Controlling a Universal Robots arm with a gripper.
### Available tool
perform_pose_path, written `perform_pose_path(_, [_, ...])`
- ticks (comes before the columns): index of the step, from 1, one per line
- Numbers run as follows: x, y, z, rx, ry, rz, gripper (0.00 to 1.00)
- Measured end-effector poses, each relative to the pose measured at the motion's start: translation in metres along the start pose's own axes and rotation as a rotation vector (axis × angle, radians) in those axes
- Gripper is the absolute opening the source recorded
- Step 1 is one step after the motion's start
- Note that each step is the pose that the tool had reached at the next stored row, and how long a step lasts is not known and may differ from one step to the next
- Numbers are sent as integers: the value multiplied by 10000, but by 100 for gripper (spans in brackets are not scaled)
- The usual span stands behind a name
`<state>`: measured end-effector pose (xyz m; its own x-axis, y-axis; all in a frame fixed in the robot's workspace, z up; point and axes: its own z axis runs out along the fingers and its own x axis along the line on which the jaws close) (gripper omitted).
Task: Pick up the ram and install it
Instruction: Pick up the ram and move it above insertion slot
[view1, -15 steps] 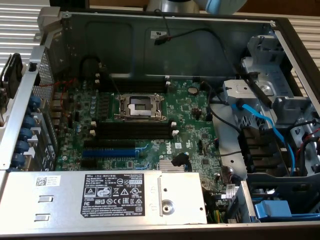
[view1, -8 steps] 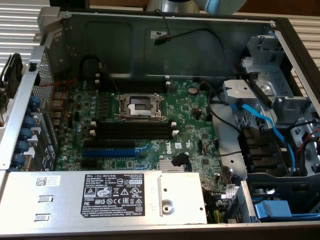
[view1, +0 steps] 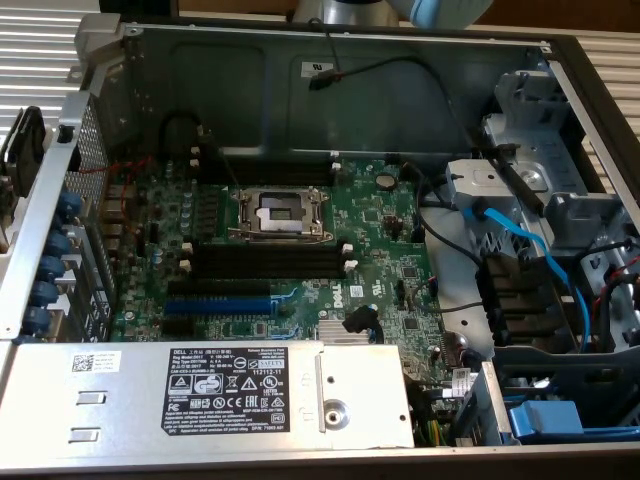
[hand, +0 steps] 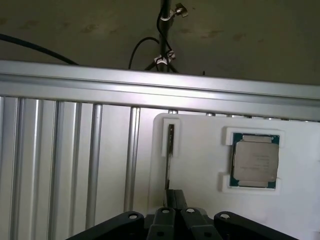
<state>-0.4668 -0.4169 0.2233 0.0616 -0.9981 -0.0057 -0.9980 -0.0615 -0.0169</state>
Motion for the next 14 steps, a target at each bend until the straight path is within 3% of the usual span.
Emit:
perform_pose_path(11, [0,0,1,2,-1,0,10])
perform_pose_path(13, [0,0,1,2,-1,0,11])
perform_pose_path(14, [0,0,2,2,-1,0,17])
